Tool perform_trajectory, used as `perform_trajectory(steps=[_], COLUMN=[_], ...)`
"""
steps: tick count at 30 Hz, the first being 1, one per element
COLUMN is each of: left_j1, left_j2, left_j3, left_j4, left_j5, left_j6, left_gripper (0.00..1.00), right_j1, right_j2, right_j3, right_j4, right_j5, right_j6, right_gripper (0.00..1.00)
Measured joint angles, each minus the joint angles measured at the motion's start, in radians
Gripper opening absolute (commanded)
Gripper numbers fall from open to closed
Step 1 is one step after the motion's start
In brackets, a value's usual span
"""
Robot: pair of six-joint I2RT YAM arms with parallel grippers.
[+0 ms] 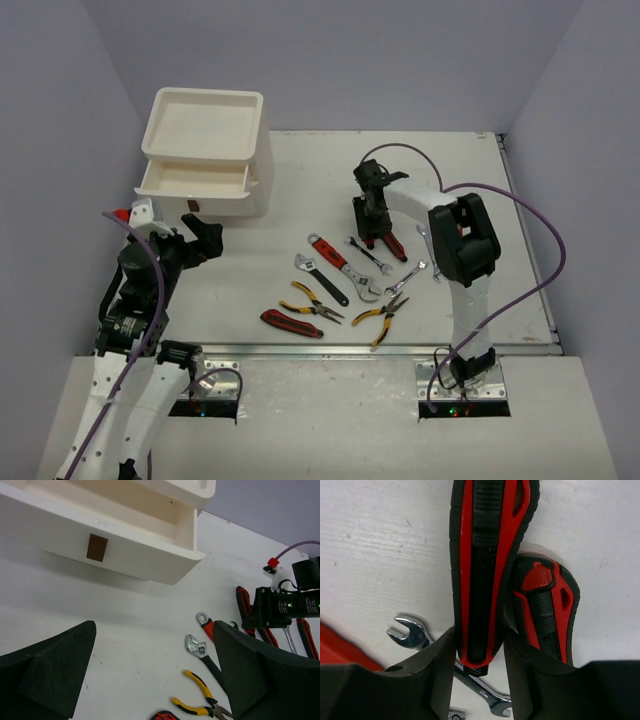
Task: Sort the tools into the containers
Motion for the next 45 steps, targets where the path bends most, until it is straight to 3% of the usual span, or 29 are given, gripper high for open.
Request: perform_trajectory(steps=[7, 11, 14, 18, 22, 28, 34, 45], left_j1=[0.000, 0.000, 0.000, 0.000, -0.023, -0.206, -0.310, -0.347], left_j2=[0.012, 0.058, 0.088, 0.135, 0.208, 0.329, 0.380, 0.392], left_j3=[0.010, 0.071, 0.121, 0.122, 0.018, -0.024, 0.016, 0.043], left_j4=[-0.007, -0.015, 0.038, 0.224, 0.493, 0.627, 0.646, 0.591], left_j5=[0.015, 0.084, 0.193, 0.372, 0.495, 0.458, 0.400, 0.316], left_j6=[0.002, -0.020, -0.067, -0.190, -0.379, -0.496, -0.496, -0.446], left_gripper=[1.00, 1.00, 1.00, 1.00, 0.98, 0.88, 0.67, 0.84], right_j1=[-0.001, 0.006, 0.030, 0.107, 0.208, 0.329, 0.392, 0.408], right_j2=[0.002, -0.043, -0.161, -0.396, -0.592, -0.666, -0.681, -0.710], right_j3=[0.009, -0.019, -0.077, -0.140, -0.195, -0.227, -0.227, -0.234], right_j4=[0.004, 0.026, 0.043, 0.091, 0.210, 0.269, 0.251, 0.248], right_j5=[-0.006, -0.020, -0.050, -0.118, -0.260, -0.364, -0.323, -0.242], right_j6=[-0.008, -0.030, -0.044, -0.043, -0.008, 0.025, 0.034, 0.034], right_gripper=[0.01, 0.00, 0.00, 0.00, 0.00, 0.00, 0.00, 0.00])
